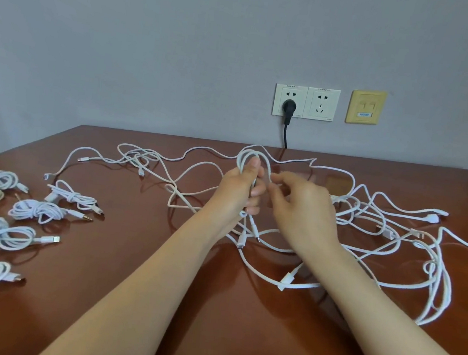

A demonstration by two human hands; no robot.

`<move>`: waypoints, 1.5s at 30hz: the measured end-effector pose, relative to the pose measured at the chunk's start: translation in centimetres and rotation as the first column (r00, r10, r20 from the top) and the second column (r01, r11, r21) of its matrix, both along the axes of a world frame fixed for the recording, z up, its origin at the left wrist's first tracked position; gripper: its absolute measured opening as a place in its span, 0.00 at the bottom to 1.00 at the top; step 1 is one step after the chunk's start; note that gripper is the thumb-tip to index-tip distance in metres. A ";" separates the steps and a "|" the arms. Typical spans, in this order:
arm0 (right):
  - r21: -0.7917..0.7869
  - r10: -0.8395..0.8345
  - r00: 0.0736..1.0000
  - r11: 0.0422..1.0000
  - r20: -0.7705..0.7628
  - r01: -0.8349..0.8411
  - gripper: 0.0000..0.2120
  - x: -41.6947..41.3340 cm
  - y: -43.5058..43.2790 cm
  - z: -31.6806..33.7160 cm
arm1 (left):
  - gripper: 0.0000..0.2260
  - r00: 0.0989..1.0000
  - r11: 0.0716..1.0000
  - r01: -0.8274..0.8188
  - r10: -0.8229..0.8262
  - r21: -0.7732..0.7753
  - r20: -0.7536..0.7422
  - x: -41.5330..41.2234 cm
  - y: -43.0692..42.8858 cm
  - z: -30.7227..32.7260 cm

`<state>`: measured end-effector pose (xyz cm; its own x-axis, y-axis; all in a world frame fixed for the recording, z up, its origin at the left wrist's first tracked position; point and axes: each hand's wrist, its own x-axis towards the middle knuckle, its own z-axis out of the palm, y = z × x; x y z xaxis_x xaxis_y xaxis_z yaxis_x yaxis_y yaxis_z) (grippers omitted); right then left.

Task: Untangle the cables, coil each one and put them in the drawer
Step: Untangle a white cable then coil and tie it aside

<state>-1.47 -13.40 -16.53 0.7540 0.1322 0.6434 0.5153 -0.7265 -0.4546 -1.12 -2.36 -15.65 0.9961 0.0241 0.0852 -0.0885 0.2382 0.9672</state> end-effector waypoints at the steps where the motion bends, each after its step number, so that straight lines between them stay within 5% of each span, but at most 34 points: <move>1: -0.026 0.009 1.000 1.000 0.007 -0.009 0.12 -0.1 0.0 -0.1 | 0.16 1.000 1.000 0.009 -0.010 0.022 0.011 -0.1 0.0 0.0; 5: -0.059 0.039 0.999 0.998 0.029 -0.037 0.11 -0.1 -0.4 0.2 | 0.21 0.998 0.990 0.004 -0.013 0.141 0.059 -0.2 -0.5 -0.2; 11: -0.167 0.109 0.991 0.979 -0.083 -0.121 0.16 -0.3 -0.4 0.6 | 0.12 0.999 0.993 -0.007 0.001 0.119 0.051 -0.2 -0.6 -0.4; 14: -0.084 0.063 0.992 0.994 -0.106 -0.072 0.06 -0.1 -1.1 1.5 | 0.13 0.995 0.998 0.040 -0.044 0.039 0.091 -0.4 -0.7 0.1; 18: -0.189 0.000 0.999 0.982 -0.040 -0.008 0.05 -0.5 -1.3 1.4 | 0.14 0.992 0.963 -0.056 0.024 0.263 0.125 -0.1 -0.3 0.5; 20: -0.211 -0.003 1.000 0.978 0.001 0.003 0.09 -0.7 -1.1 1.3 | 0.14 0.996 0.979 -0.080 0.071 0.189 0.056 -0.2 0.1 0.7; 23: -0.153 0.049 0.998 0.987 0.034 -0.044 0.07 -0.8 -0.9 1.3 | 0.14 0.998 0.989 0.054 -0.056 -0.140 -0.007 -0.4 0.6 1.2; 28: -0.144 0.228 0.974 0.963 0.001 -0.226 0.02 -0.3 -0.8 0.4 | 0.19 0.978 0.843 0.195 -0.206 -0.501 0.034 -0.5 0.8 1.5; 32: -0.152 0.330 0.944 0.932 -0.010 -0.328 0.12 -0.6 -0.3 -0.1 | 0.18 0.991 0.788 0.111 -0.132 -0.605 0.011 -0.1 1.7 1.1; 37: -0.317 0.220 0.973 0.930 0.077 -0.185 0.04 -0.8 -0.5 0.3 | 0.17 0.999 0.785 -0.026 0.006 -0.620 -0.034 0.2 1.6 1.4; 45: -0.385 0.296 0.954 0.887 0.047 -0.256 0.14 -1.2 -0.6 0.8 | 0.18 0.995 0.769 -0.097 0.070 -0.632 -0.069 0.9 3.7 1.5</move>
<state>-2.65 -13.98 -15.76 0.5854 0.5688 0.5777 0.7484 -0.6532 -0.1152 -0.25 1.38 -14.18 0.9897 0.1420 -0.0177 -0.1028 0.7918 0.6020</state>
